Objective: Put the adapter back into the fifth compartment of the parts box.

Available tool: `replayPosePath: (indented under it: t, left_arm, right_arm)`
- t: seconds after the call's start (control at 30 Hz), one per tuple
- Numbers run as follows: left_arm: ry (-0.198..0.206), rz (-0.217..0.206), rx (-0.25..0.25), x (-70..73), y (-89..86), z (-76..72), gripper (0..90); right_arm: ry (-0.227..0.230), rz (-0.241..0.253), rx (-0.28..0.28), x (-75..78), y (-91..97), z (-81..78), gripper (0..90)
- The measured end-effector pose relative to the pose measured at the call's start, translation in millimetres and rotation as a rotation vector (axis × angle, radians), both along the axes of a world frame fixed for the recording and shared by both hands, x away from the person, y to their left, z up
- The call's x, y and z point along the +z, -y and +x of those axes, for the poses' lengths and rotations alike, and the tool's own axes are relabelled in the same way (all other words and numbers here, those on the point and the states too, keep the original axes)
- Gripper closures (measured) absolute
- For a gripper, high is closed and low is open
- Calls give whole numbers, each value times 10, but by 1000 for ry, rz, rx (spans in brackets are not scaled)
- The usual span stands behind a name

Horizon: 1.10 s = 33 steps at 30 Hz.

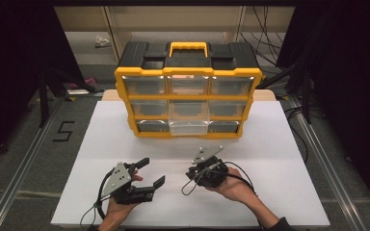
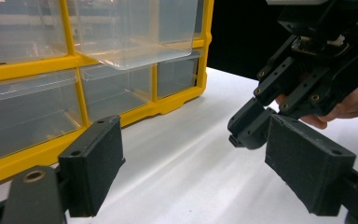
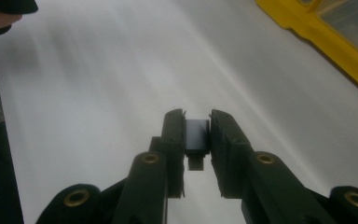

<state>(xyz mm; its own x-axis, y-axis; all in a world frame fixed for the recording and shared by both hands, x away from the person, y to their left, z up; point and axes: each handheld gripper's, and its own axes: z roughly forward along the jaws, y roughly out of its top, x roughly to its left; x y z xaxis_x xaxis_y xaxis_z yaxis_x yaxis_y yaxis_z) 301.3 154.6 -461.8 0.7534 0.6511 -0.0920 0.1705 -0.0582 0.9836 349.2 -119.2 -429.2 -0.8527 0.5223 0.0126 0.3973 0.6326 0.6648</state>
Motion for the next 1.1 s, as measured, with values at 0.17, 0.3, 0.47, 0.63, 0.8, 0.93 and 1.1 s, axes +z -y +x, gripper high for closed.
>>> replayPosePath:
  t: [0.17, 0.3, 0.47, 0.63, 0.8, 0.93, 1.1]
  left_arm:
    - [0, 0, -1, 0, 0, 0, 186]
    - [1, -1, -1, 1, 0, 1, 186]
    - [2, -1, 0, 1, 0, -1, 186]
    - [1, 0, -1, 1, 1, 1, 186]
    - [3, 0, 0, 2, -1, 0, 186]
    - [4, 2, 0, 1, -1, -1, 186]
    - [2, 1, -1, 0, 1, 2, 186]
  right_arm:
    - [15, 21, -3, 59, 32, 0, 762]
    - [27, 29, -6, 100, 54, -3, 762]
    - [39, 45, -10, 157, 92, 3, 762]
    - [48, 58, -14, 204, 112, 0, 762]
    - [65, 70, -13, 247, 127, -10, 762]
    - [75, 79, -13, 280, 142, -11, 762]
    - [90, 92, -12, 333, 159, -13, 762]
